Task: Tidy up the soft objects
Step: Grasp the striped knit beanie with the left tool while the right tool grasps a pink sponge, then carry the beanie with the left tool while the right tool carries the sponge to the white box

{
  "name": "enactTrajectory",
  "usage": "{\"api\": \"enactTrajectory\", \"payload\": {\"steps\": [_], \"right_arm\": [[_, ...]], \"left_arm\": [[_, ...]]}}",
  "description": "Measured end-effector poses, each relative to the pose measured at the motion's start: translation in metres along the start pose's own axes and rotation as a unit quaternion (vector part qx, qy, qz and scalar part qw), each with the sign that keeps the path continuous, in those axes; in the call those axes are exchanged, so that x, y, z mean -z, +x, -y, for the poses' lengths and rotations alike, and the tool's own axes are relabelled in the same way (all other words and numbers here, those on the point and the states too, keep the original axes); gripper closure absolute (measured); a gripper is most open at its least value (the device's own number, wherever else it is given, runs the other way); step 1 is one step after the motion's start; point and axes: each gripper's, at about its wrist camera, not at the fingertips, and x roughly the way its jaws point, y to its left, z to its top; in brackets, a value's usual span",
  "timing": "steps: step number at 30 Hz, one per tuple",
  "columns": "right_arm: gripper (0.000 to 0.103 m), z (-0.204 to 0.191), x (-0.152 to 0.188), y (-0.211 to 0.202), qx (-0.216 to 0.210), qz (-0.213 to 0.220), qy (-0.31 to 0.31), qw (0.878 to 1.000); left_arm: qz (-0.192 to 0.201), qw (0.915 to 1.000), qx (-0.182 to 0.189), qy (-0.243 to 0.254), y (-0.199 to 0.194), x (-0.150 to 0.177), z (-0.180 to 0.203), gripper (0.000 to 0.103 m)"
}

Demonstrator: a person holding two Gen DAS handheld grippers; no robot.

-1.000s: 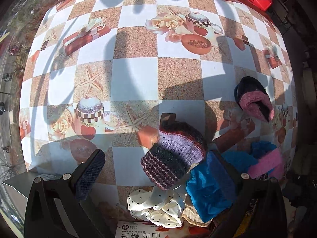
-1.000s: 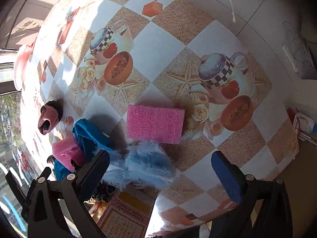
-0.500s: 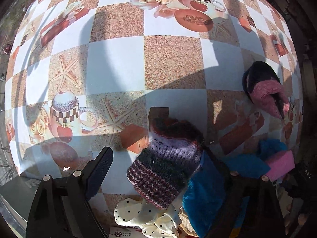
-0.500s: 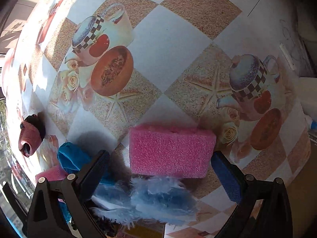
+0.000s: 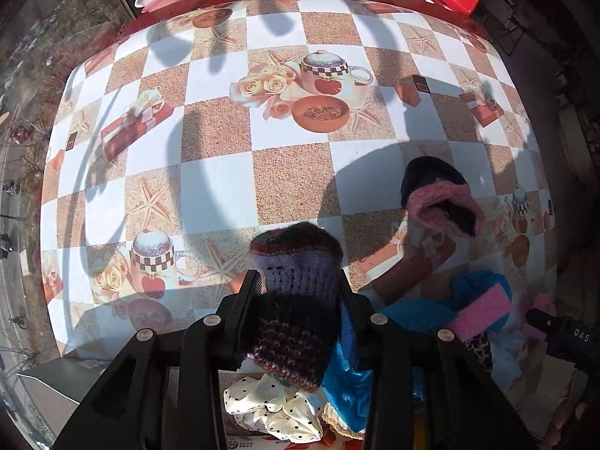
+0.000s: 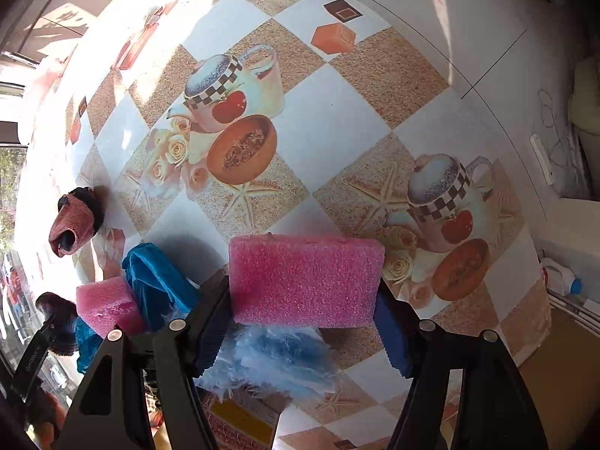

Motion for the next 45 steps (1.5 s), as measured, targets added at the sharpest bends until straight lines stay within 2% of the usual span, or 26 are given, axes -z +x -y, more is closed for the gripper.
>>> {"api": "enactTrajectory", "payload": {"steps": [3,8,11,14,22,28,36,42,45], "right_arm": [[0.032,-0.004,0.001,-0.014,-0.002,0.012,-0.015,1.0],[0.032,-0.008,0.011,-0.043,0.009,0.044,-0.063,0.997],[0.032,-0.015,0.033,-0.063,0.016,0.062,-0.093,0.994],[0.032,-0.022,0.046,-0.083,0.026,0.081,-0.124,0.989],[0.031,0.01,0.067,-0.108,0.026,0.108,-0.165,0.98],[0.031,0.033,0.081,-0.118,0.026,0.121,-0.185,0.975],[0.031,0.068,0.102,-0.122,0.024,0.111,-0.216,0.97],[0.031,0.084,0.11,-0.123,0.019,0.109,-0.233,0.966],[0.031,0.087,0.114,-0.123,0.016,0.108,-0.249,0.962]], "left_arm": [[0.014,0.9999,-0.005,0.007,-0.015,-0.006,0.007,0.062],[0.029,0.9991,0.005,0.031,-0.043,0.016,0.017,0.062],[0.037,0.9981,0.016,0.047,-0.063,0.028,0.031,0.062],[0.051,0.9958,0.028,0.071,-0.082,0.038,0.055,0.062],[0.073,0.9859,0.046,0.143,-0.123,0.074,0.125,0.062],[0.072,0.9737,0.066,0.206,-0.147,0.114,0.174,0.062],[0.056,0.9499,0.07,0.299,-0.16,0.176,0.222,0.062],[0.035,0.9404,0.068,0.331,-0.16,0.212,0.24,0.062],[0.033,0.9389,0.054,0.338,-0.16,0.228,0.247,0.062]]}}
